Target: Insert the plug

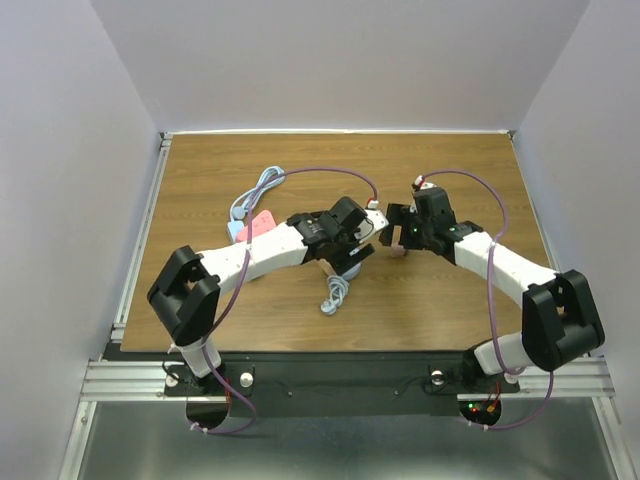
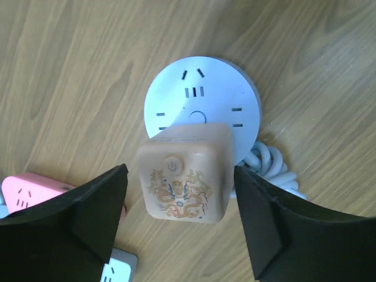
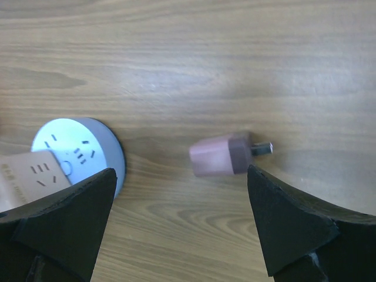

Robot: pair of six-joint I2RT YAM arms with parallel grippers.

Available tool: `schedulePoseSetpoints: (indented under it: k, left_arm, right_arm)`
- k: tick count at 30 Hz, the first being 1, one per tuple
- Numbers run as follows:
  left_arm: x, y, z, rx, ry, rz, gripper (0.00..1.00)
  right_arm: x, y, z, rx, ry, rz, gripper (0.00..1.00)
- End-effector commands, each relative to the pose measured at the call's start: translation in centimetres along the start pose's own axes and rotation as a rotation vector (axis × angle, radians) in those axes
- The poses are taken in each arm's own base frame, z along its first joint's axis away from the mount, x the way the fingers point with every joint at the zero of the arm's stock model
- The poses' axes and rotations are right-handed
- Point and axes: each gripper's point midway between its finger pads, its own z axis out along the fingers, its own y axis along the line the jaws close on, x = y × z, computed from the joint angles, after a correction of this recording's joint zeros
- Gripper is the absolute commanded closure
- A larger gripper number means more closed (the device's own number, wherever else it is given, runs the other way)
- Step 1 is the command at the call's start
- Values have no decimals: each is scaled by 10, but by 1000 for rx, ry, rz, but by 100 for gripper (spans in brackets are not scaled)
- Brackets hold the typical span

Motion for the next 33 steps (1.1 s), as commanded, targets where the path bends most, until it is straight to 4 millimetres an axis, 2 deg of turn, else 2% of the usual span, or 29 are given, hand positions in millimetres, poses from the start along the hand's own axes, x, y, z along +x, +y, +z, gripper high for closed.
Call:
schedulePoseSetpoints:
  k: [1,3,9,10,13,16,21,25,33]
  left_arm:
    - [-26,23,-37,-92,-108,-45,7]
    - [-38,25,-45,-96,-159,-61,1]
    - [-69,29,-66,-95,-299,-139,1]
    - [-80,29,-72,-85,-350,-164,1]
    - [-99,27,-82,-57,-443,-185,1]
    - [-108,27,-86,-50,-488,-199,1]
    - [-113,25,-90,-35,-532,-204,1]
    - [-109,21,-82,-25,-530,-203,1]
    - [-105,23,-75,-43,-528,-197,1]
  right_arm:
    - [-1,-7,-8,43,-24,42,3]
    - [-2,-10,-11,59,-33,57,3]
    - [-5,-20,-25,112,-44,45,4]
    - [-5,-21,-25,120,-41,45,4]
    - [0,-21,-22,122,-14,54,4]
    - [9,-26,-15,151,11,81,5]
    - [10,-35,-5,212,4,136,5]
    - [6,-33,3,220,0,151,6]
    - [14,-27,21,229,34,152,7]
